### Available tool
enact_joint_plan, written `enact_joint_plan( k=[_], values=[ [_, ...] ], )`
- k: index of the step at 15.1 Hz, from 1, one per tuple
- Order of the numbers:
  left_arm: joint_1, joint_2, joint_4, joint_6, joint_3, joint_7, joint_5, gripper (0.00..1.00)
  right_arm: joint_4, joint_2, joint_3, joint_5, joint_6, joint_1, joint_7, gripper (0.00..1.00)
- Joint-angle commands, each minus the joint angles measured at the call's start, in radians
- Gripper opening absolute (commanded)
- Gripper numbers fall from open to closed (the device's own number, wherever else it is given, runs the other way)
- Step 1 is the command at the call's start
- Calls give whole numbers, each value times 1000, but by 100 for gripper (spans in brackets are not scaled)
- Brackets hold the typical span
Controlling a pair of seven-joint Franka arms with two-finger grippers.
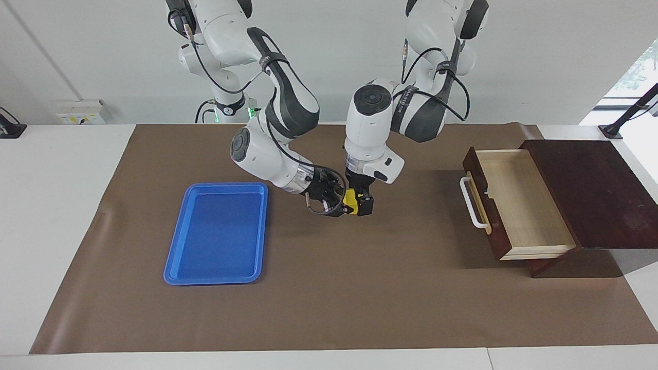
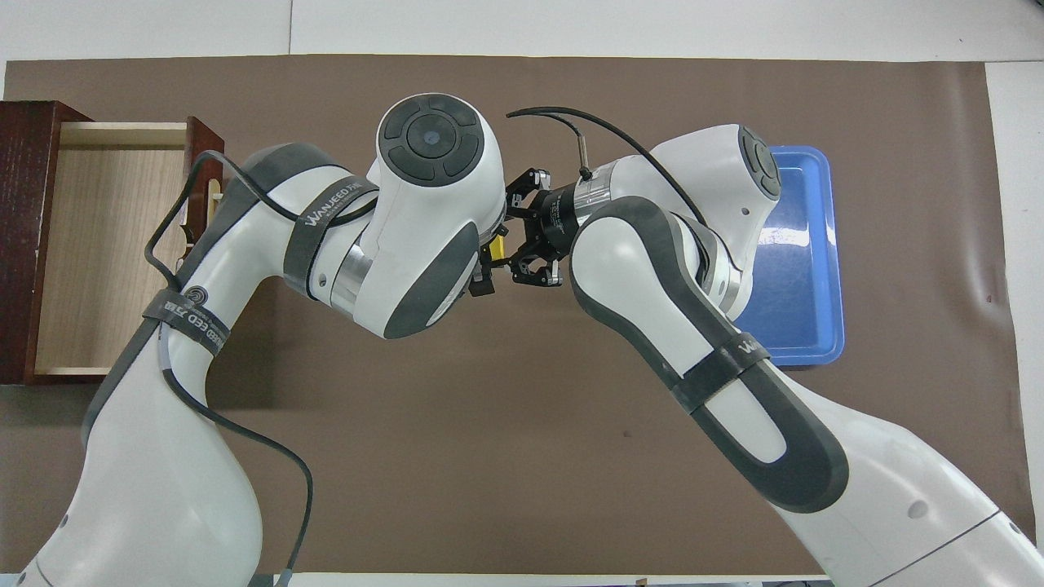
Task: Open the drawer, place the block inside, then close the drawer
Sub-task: 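Grasp the yellow block with the left gripper from the right gripper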
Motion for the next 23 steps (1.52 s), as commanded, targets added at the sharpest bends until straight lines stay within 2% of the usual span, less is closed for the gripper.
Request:
enact_joint_plan(
  k=[1,12,13,14,15,16,17,18,23],
  values=[
    [-13,-18,-47,21,16,-11,16,100,11,10,0,25,22,2,15,0],
    [-28,-21,-73,44,14,-8,22,100,4,12,0,35,42,8,13,0],
    [-28,-21,-73,43,14,-8,22,95,2,12,0,35,48,8,13,0],
    [-28,-23,-73,43,14,-8,22,78,2,12,0,35,48,8,13,0],
    [-28,-21,-73,41,14,-8,22,49,2,12,0,37,46,8,13,0],
    [-28,-21,-73,41,14,-8,22,24,2,12,2,37,46,8,13,0],
    [-28,-21,-73,41,14,-7,22,8,2,12,2,37,48,8,13,0],
    [-28,-21,-71,41,16,-7,22,0,2,12,0,37,48,8,13,0],
    [-27,-21,-68,41,16,3,25,0,2,12,0,37,43,8,15,0]
  ],
)
